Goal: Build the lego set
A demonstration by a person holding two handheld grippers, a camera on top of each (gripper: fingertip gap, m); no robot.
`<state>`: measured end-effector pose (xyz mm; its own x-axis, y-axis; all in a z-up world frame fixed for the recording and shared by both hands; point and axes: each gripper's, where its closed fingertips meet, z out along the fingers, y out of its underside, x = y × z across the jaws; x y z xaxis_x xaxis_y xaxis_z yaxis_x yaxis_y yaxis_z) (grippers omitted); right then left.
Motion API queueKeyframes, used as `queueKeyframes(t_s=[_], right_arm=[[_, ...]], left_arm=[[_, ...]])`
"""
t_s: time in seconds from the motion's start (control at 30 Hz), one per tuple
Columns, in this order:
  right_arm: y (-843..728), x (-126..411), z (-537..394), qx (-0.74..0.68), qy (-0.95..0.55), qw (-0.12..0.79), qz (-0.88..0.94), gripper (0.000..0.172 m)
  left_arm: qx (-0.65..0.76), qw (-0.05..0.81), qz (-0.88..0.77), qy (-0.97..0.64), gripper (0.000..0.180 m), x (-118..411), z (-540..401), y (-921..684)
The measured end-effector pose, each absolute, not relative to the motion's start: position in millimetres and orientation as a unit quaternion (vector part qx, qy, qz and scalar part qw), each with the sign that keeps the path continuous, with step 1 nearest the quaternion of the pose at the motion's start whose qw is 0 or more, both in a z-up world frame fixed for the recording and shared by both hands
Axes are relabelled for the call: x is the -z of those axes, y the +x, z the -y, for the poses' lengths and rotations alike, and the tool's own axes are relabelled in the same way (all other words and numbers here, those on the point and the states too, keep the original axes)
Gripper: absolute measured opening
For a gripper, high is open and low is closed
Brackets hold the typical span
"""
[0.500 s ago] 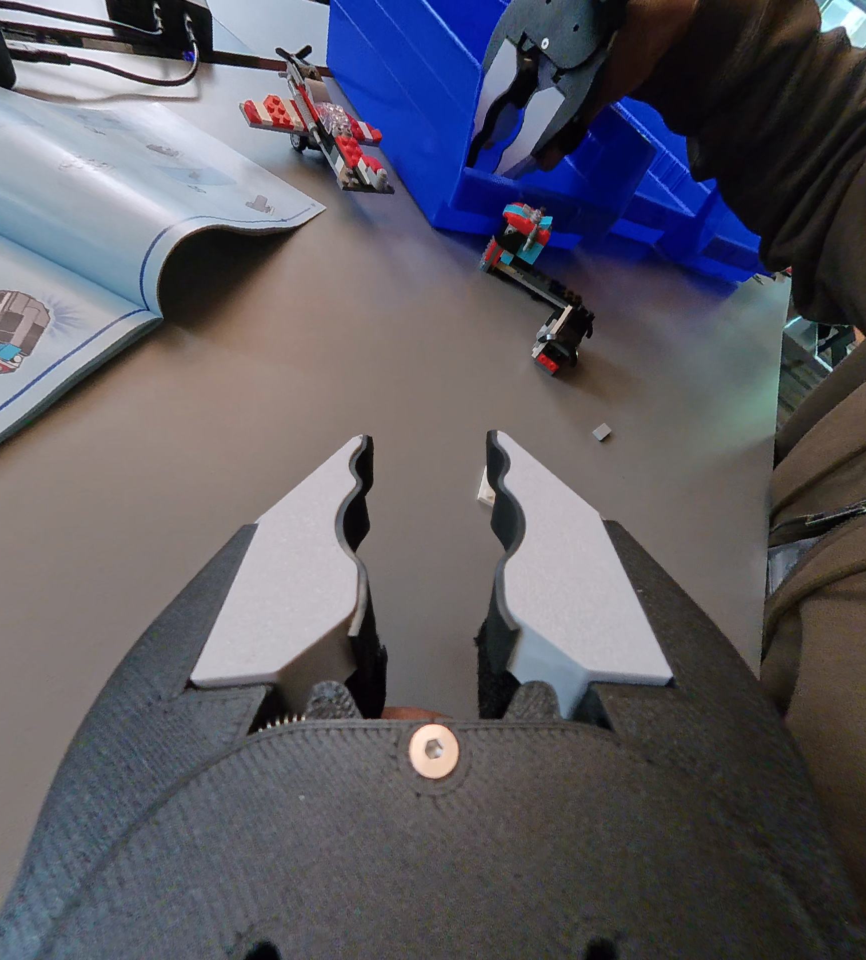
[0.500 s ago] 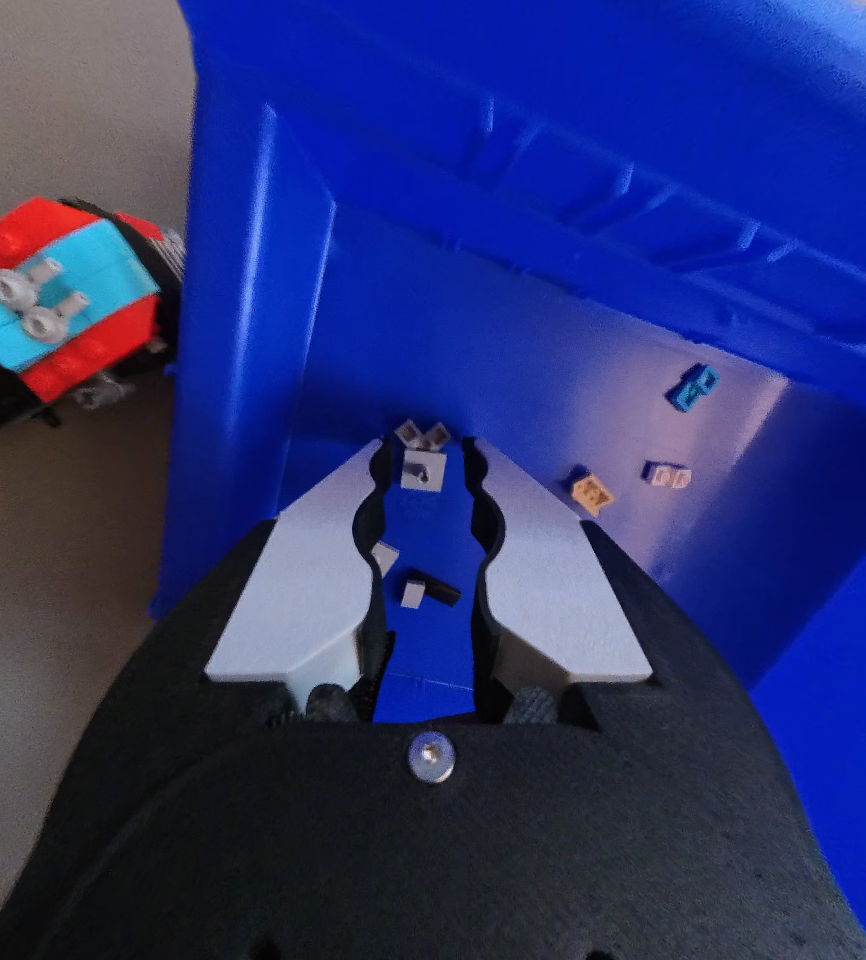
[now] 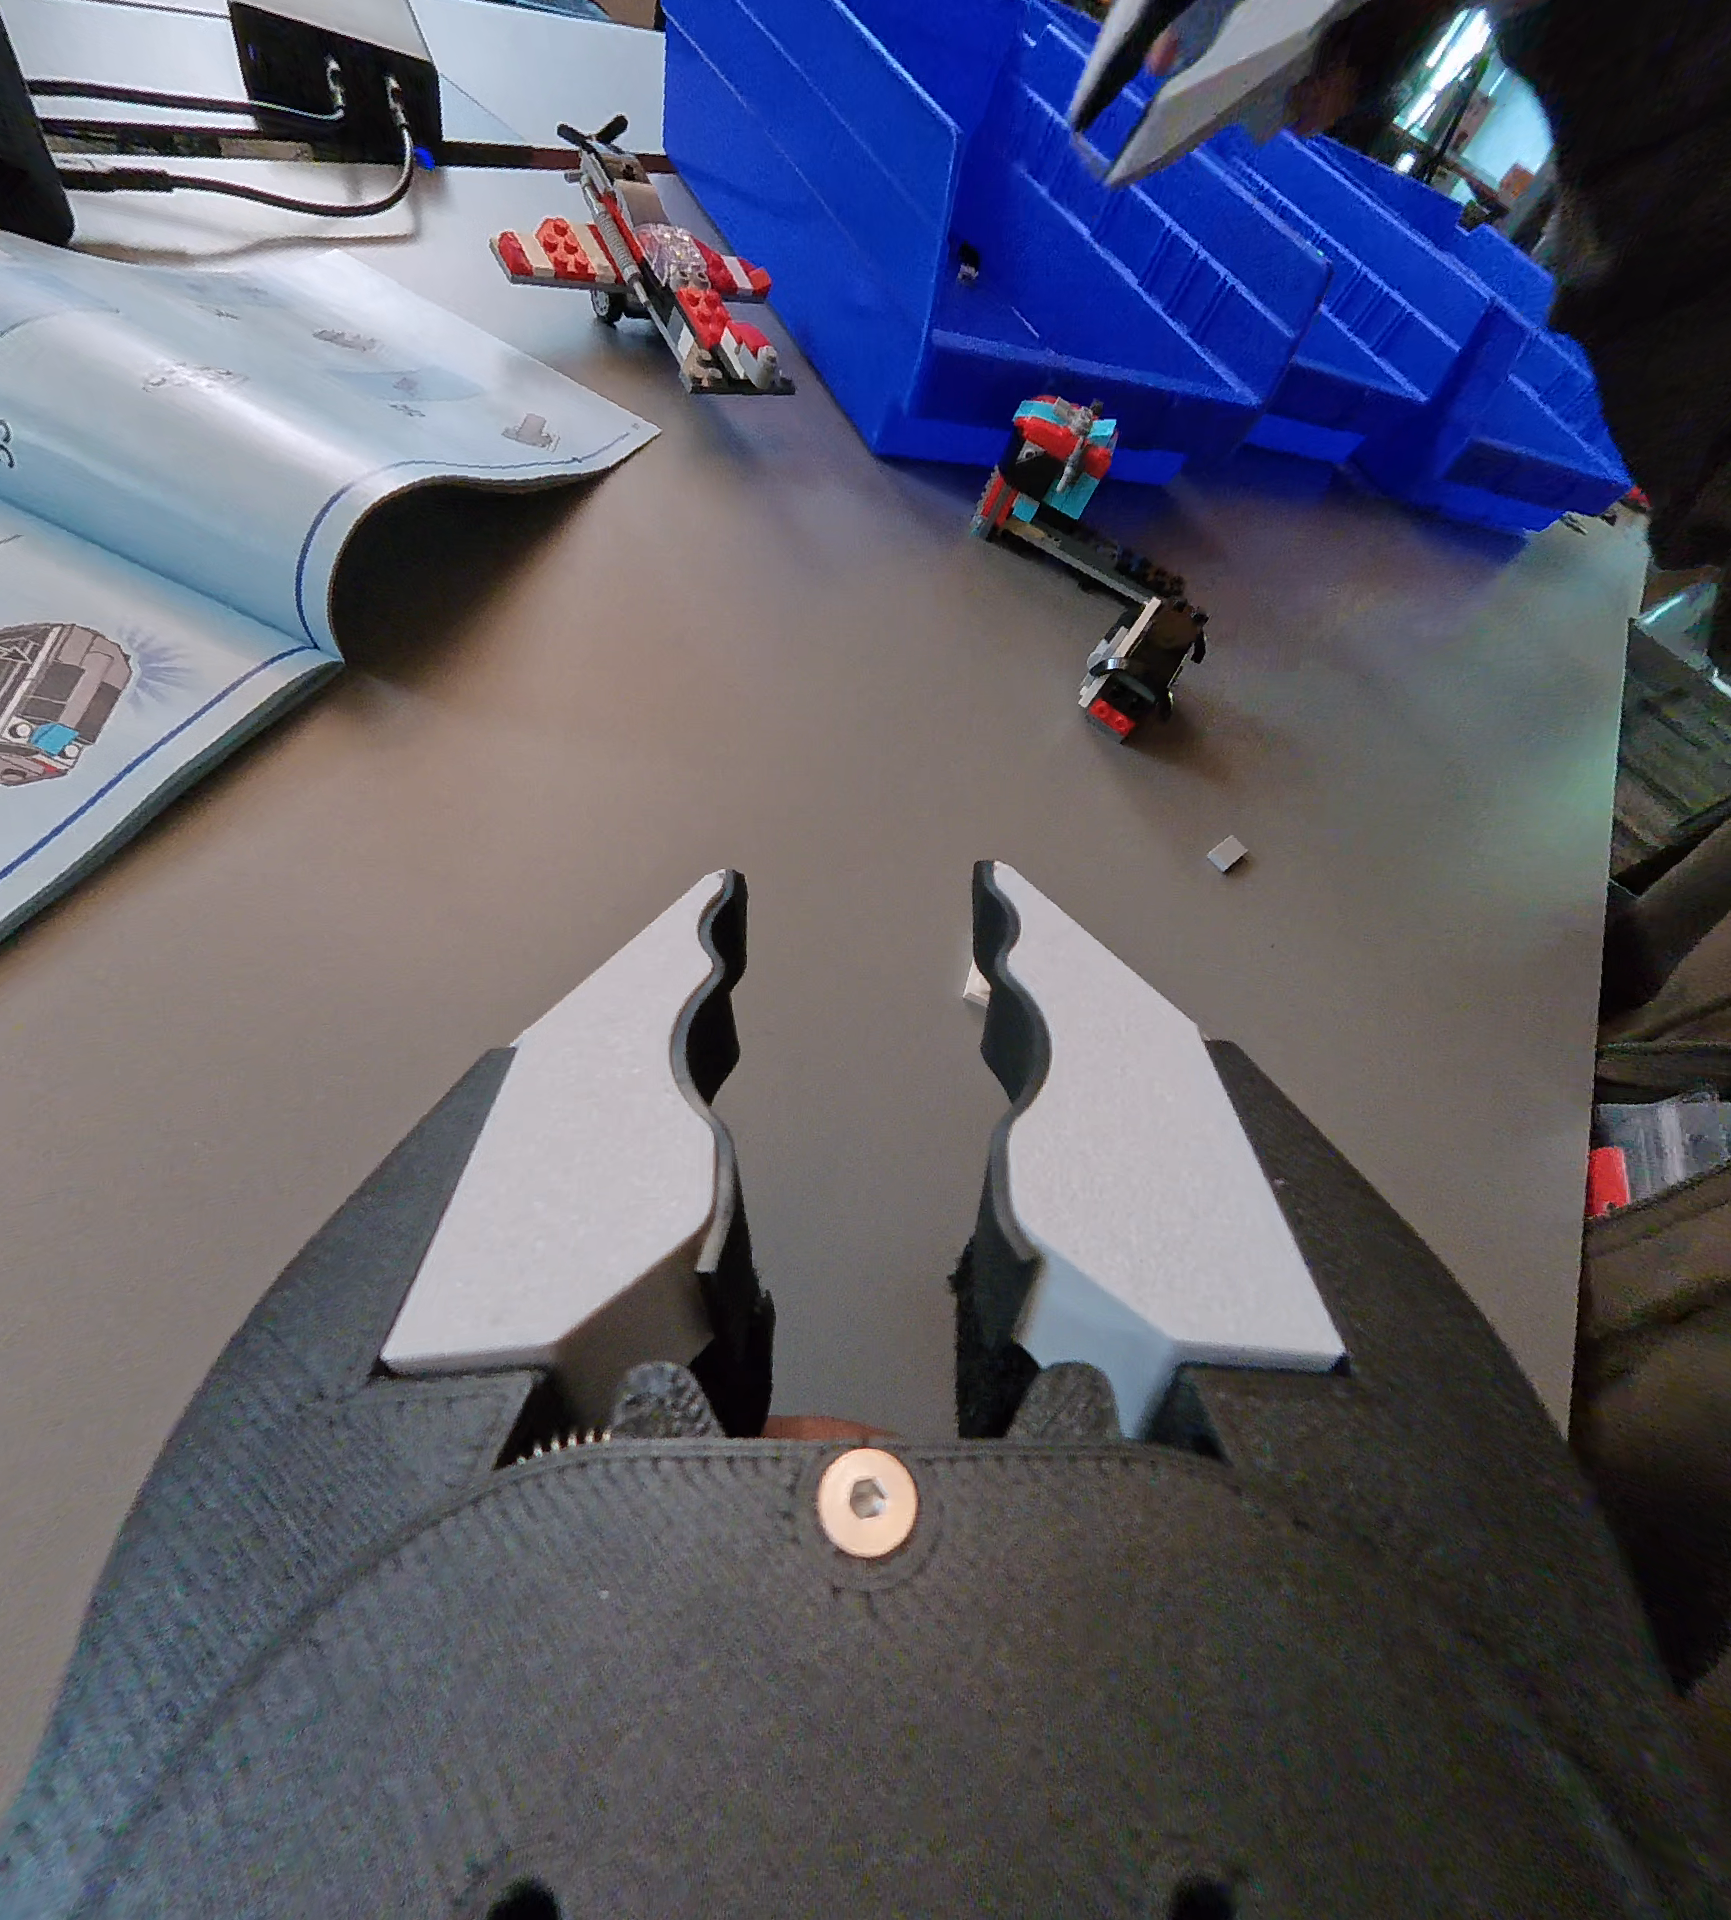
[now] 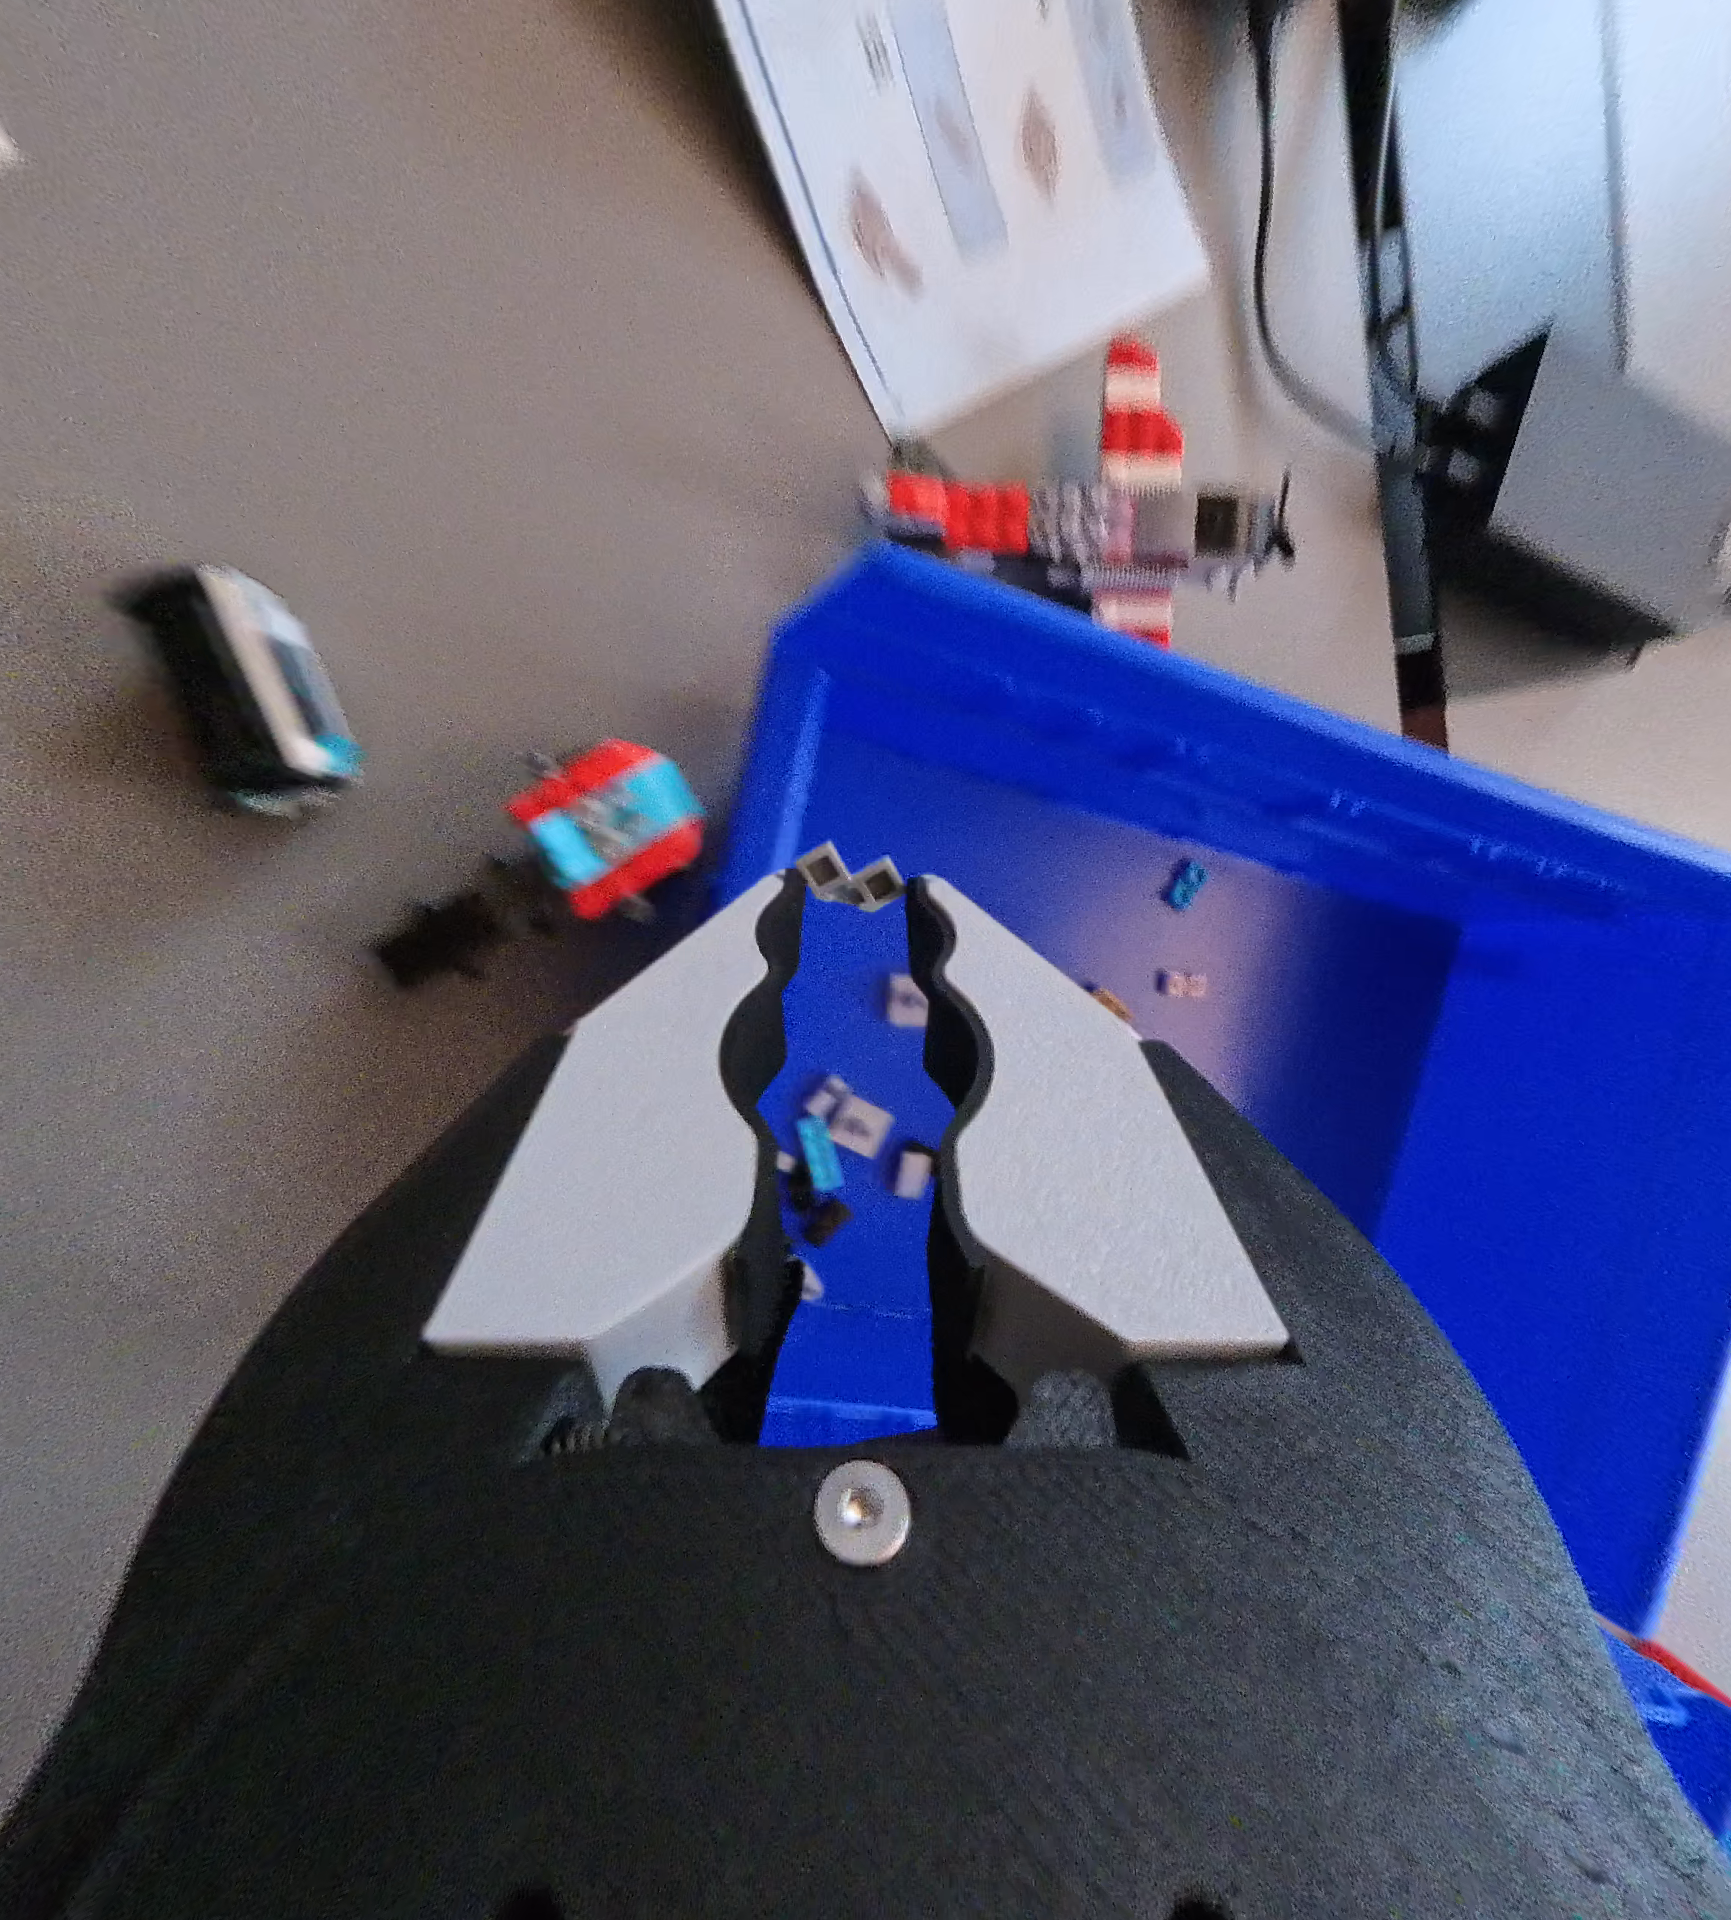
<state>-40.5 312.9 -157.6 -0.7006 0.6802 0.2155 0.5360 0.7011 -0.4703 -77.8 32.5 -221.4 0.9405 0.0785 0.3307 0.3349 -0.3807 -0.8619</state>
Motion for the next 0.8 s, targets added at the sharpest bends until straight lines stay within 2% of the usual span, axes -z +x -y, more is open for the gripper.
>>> queueKeyframes(t_s=[0.13, 0.4, 0.57, 0.8], right_arm=[[4, 139, -244, -0.272, -0.304, 0.2, 0.891, 0.021], [62, 229, -157, -0.35, -0.329, 0.149, 0.864, 0.021], [67, 261, -151, -0.331, -0.343, 0.163, 0.864, 0.022], [74, 256, -159, -0.352, -0.329, 0.166, 0.86, 0.035]], left_arm=[[0.114, 0.537, 0.122, -0.827, 0.045, 223, -33, -77], [0.117, 0.529, 0.112, -0.833, 0.045, 225, -34, -73], [0.118, 0.519, 0.091, -0.842, 0.045, 228, -36, -65], [0.108, 0.479, 0.021, -0.871, 0.046, 241, -40, -34]])
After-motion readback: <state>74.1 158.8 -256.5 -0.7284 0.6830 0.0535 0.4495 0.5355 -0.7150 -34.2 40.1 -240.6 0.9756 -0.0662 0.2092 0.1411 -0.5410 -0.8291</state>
